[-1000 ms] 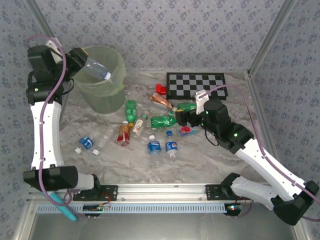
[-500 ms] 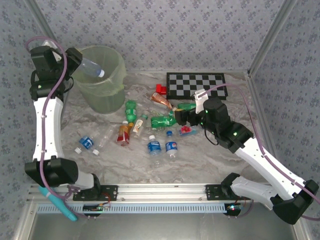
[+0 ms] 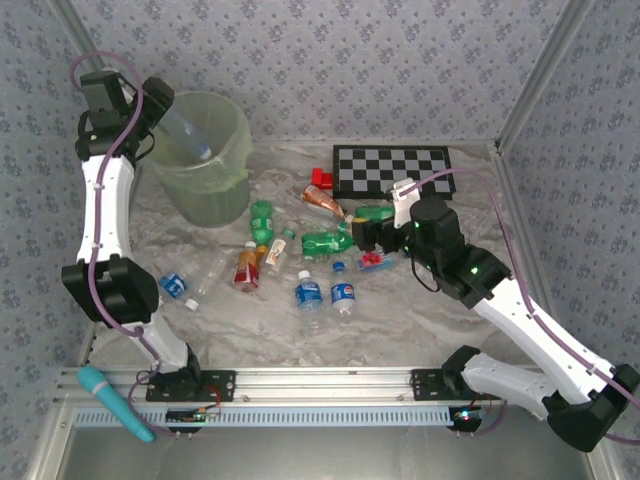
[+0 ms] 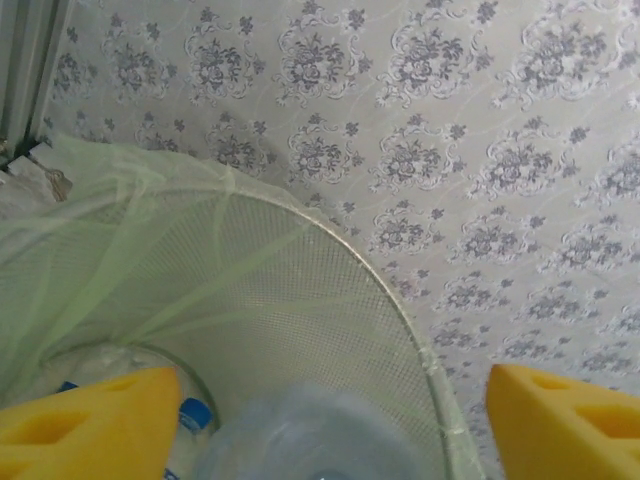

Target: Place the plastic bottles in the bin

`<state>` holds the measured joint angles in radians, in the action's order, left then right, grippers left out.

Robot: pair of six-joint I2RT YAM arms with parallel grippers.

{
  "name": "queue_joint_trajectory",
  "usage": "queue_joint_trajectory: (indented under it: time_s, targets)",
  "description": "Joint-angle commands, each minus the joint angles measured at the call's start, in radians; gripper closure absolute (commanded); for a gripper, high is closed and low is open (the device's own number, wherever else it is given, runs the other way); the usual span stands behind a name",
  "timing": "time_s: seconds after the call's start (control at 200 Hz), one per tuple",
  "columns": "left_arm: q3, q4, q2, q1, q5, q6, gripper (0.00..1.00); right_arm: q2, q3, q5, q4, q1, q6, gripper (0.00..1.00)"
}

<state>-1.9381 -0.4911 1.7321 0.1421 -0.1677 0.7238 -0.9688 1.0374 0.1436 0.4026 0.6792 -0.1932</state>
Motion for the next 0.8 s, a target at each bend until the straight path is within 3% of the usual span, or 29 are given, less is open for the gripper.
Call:
queue_joint_trajectory:
  time_s: [0.0,0.465,0.795]
  targets:
    - [-0.058,-0.039,-0.007,0.003,-0.009,-0.015,0.00,0.013,0.014,0.025,0.031,0.000,0.005,0.00]
    - [0.060,-0.050,-0.115,-0.021,-0.006,-0.039,0.00,-0.066,0.027,-0.019,-0.003,-0.021,-0.005,0.00]
    - [0.138,-0.083,-0.189,-0.150,-0.014,-0.103,0.00,-0.155,0.020,0.050,0.079,-0.050,-0.098,0.00]
